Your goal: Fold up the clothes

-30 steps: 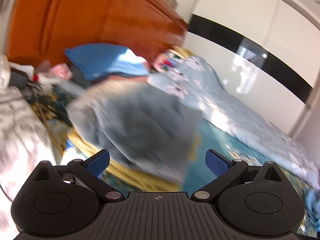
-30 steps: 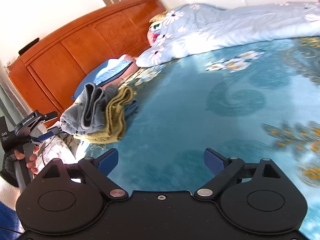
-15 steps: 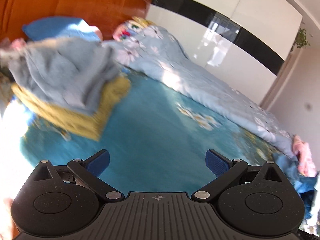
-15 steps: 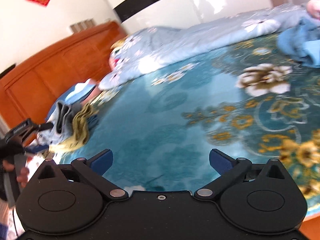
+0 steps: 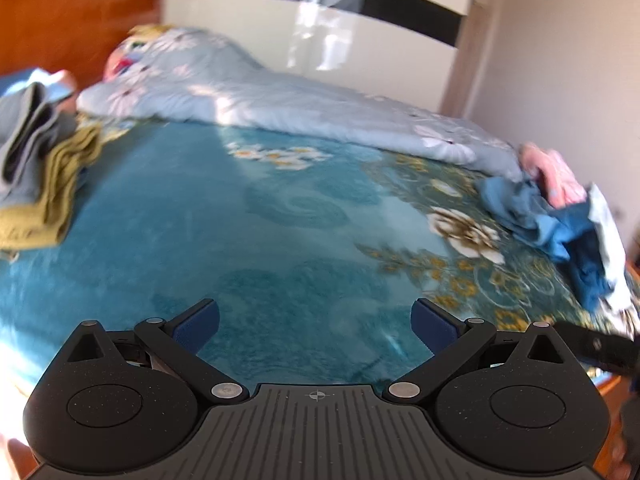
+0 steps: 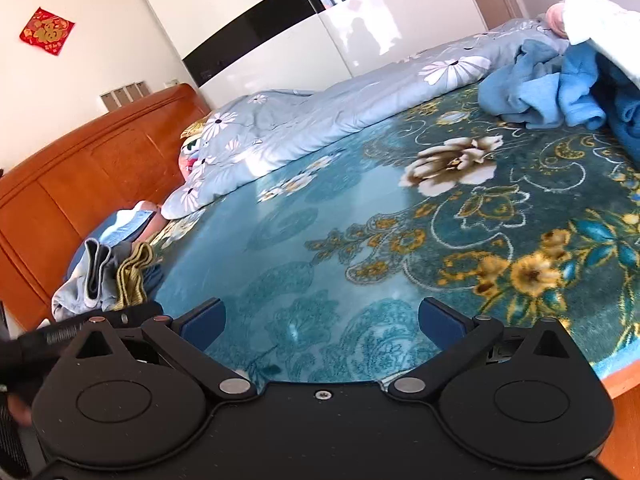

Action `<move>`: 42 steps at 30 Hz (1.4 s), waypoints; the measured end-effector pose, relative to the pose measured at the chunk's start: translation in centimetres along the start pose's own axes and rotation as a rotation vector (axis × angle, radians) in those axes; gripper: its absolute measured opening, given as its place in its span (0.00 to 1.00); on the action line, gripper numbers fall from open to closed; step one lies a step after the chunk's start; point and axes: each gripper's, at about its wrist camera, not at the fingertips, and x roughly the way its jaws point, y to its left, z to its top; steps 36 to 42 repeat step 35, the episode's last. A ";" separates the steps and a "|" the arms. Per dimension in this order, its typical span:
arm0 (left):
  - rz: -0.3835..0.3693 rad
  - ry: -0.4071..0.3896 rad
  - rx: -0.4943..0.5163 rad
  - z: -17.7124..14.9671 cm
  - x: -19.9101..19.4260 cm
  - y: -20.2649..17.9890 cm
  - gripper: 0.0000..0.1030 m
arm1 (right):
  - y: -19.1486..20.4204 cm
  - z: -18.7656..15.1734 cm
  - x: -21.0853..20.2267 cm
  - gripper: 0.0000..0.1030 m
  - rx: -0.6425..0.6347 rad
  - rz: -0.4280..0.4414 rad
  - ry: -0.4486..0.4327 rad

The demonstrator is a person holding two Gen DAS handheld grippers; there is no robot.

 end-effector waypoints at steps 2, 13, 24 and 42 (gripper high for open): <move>-0.001 -0.004 0.014 -0.3 -0.1 -0.4 1.00 | 0.2 0.0 0.0 0.99 -0.024 -0.004 0.000; 0.148 0.016 0.042 -1.9 -0.4 0.3 1.00 | 2.5 -0.5 0.6 0.99 -0.115 0.008 0.034; 0.167 0.066 0.016 -3.7 -0.6 1.7 1.00 | 4.7 -1.3 1.7 0.99 -0.155 0.013 0.095; 0.165 0.061 -0.007 -4.4 -1.1 2.8 1.00 | 6.0 -1.9 2.3 0.99 -0.186 0.009 0.134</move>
